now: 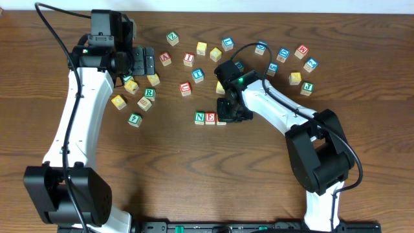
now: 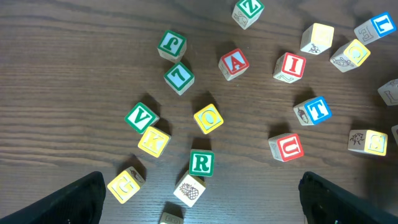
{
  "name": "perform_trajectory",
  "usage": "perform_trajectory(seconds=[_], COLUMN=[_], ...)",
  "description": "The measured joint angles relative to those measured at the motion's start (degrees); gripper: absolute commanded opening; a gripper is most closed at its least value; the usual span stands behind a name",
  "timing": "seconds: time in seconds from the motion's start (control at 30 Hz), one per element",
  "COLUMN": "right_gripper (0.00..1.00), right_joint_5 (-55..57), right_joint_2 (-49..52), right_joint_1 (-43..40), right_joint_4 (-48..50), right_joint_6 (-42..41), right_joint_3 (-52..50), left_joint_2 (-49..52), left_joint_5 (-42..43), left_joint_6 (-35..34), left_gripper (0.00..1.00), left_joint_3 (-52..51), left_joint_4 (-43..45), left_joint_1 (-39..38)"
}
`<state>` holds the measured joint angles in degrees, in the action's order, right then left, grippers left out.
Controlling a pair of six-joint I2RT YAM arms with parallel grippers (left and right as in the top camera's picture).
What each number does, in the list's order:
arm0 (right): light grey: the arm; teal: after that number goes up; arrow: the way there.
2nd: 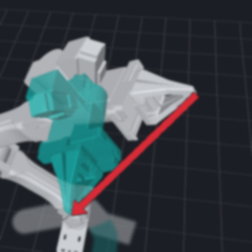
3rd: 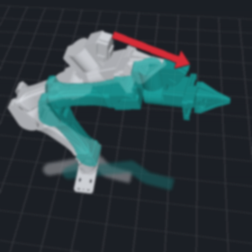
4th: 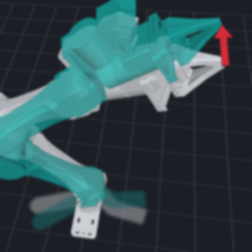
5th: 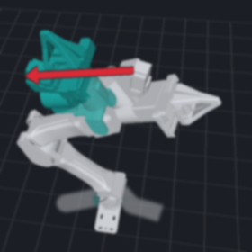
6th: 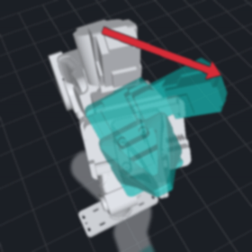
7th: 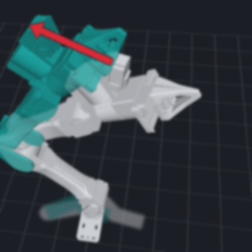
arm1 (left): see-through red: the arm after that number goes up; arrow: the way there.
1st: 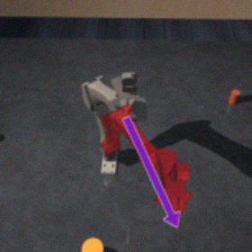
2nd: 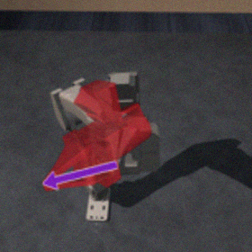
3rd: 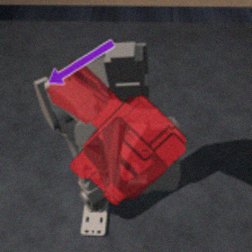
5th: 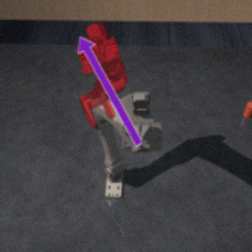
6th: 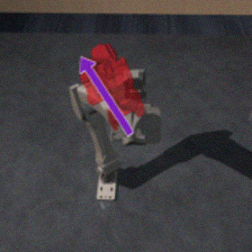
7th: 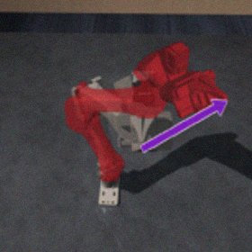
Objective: Spell out NEURIPS
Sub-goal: 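Push the U block with the right gripper flush against the E block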
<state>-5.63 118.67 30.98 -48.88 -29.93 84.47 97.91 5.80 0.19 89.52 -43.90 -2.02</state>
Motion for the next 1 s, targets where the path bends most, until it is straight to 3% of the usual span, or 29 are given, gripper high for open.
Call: perform_trajectory(seconds=[1.0], right_gripper=[0.02], right_joint_5=[-0.7], right_joint_2=[0.0], right_joint_1=[0.2], right_joint_4=[0.5], right_joint_6=[0.5], right_joint_3=[0.0], left_joint_2=[0.0], left_joint_5=[0.0], left_joint_6=[0.0], left_gripper=[0.98], left_joint_3=[0.0], left_joint_4=[0.0], left_joint_1=[0.0])
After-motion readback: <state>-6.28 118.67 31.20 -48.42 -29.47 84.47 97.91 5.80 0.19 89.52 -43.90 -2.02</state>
